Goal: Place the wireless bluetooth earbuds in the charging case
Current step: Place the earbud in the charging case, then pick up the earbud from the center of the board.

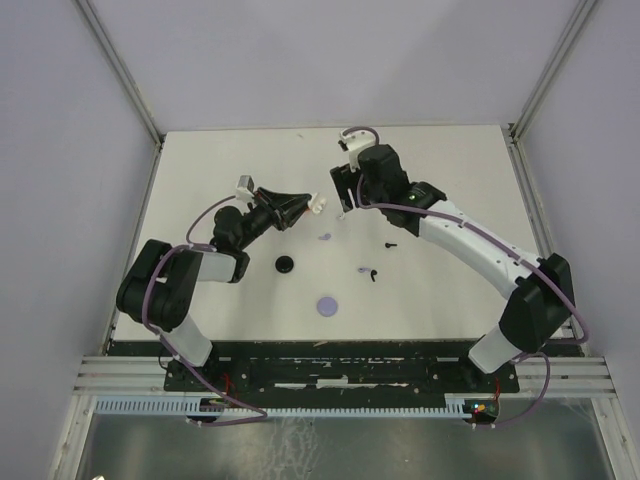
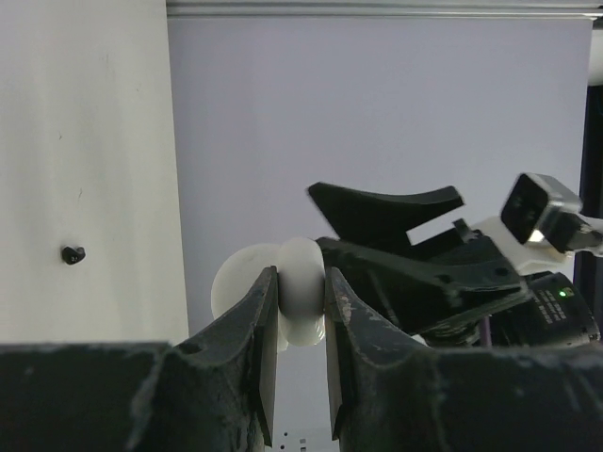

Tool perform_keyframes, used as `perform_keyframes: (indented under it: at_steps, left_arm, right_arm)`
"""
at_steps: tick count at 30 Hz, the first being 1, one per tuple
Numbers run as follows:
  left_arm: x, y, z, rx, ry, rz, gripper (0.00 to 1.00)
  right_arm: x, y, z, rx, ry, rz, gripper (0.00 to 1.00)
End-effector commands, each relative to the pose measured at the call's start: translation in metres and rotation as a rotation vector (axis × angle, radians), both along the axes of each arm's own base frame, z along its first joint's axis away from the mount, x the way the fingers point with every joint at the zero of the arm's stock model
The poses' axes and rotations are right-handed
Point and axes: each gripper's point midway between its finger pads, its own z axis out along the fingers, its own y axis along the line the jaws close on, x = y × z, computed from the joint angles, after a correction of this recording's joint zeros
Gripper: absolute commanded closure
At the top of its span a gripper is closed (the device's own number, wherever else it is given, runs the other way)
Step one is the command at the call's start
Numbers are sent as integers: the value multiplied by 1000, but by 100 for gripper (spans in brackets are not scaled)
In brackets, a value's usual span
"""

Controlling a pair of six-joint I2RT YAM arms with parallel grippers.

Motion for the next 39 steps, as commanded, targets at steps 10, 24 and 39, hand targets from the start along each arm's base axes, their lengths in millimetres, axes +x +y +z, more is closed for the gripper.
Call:
perform_keyframes:
  at_steps: [10, 24, 39]
  left_arm:
    - [-5, -4, 25, 64, -135, -20, 97]
    - [-7, 39, 16, -20, -93, 123, 97]
    - [-19, 43, 4, -9, -74, 112, 97]
  right_arm:
    - [-18, 9, -39, -41, 202, 59, 19]
    - [16, -3, -107, -95, 353, -39, 23]
    - [55, -5, -177, -278, 377, -79, 22]
